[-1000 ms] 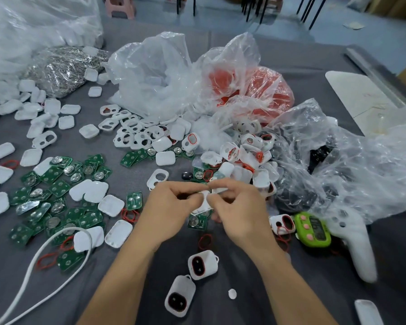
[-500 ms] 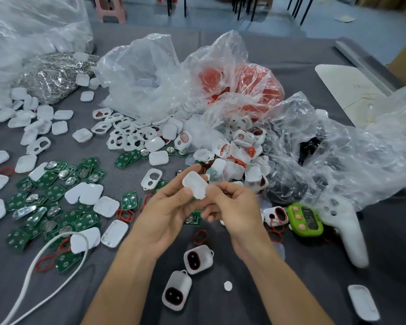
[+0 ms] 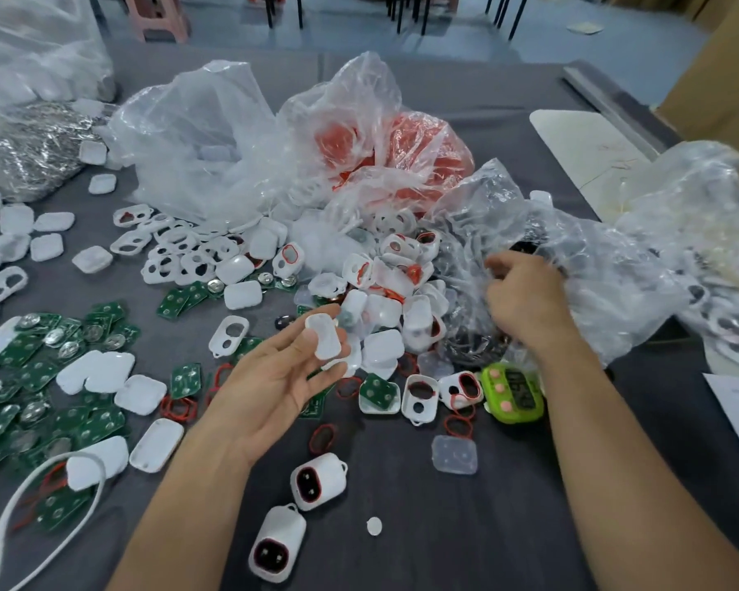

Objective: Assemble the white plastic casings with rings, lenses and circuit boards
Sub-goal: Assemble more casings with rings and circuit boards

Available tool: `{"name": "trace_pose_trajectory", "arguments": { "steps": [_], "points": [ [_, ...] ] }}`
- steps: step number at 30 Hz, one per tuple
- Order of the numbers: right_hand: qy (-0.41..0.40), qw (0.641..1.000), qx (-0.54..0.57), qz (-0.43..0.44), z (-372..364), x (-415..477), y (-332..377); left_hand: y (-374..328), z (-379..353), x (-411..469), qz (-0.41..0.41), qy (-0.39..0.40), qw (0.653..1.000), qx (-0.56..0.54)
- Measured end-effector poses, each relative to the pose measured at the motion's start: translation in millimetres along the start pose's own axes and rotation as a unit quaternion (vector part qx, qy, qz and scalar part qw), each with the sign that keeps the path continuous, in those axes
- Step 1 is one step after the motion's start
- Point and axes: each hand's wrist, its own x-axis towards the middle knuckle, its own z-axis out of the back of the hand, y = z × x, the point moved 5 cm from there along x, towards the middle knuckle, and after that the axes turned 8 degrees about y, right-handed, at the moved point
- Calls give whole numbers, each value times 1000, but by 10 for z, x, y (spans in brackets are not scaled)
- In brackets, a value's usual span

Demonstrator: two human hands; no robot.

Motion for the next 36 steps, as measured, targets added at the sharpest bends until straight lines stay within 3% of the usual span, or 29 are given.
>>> {"name": "trace_pose_trajectory", "arguments": {
  "steps": [3, 7, 9, 12, 17, 19, 21, 23, 24, 25, 27, 28, 30, 33, 36],
  "points": [
    [97, 990, -98, 21, -197, 100, 47, 9, -6, 43, -1, -5, 1000, 12],
    [58, 995, -77, 13, -82, 230, 44, 6, -22, 82, -10, -18, 999, 26],
    [30, 992, -126, -5, -1, 343, 9, -10, -24, 102, -22, -49, 995, 82],
    [90, 975, -201, -23, -76, 413, -48, -73, -38, 121, -72, -119, 962, 237],
    [138, 964, -228, 6, -115, 388, -6, -190, -13, 73, -113, -203, 896, 378],
    [106, 970, -221, 1, -62, 330, 25, -245, 62, 15, -114, -248, 865, 421],
    [-22, 986, -166, 13, 60, 205, 154, -308, 100, -48, -124, -275, 838, 454],
    [-137, 983, -98, 71, 111, -30, 403, -345, 130, -88, -136, -289, 826, 464],
    [-136, 983, -61, 109, 50, -147, 547, -346, 139, -100, -134, -295, 824, 464],
    [-93, 985, -16, 144, -65, -250, 690, -338, 137, -108, -131, -298, 825, 461],
    [72, 977, 107, 171, -416, -470, 926, -308, 85, -102, -134, -278, 839, 448],
    [154, 962, 159, 161, -608, -588, 1011, -295, 41, -93, -146, -256, 848, 440],
    [240, 937, 219, 129, -891, -750, 1099, -291, -47, -101, -174, -216, 858, 432],
    [268, 910, 308, 71, -1066, -777, 1080, -321, -25, -140, -178, -214, 834, 476],
    [197, 951, 211, 107, -1041, -627, 1061, -395, 148, -191, -161, -273, 764, 561]
  ]
}}
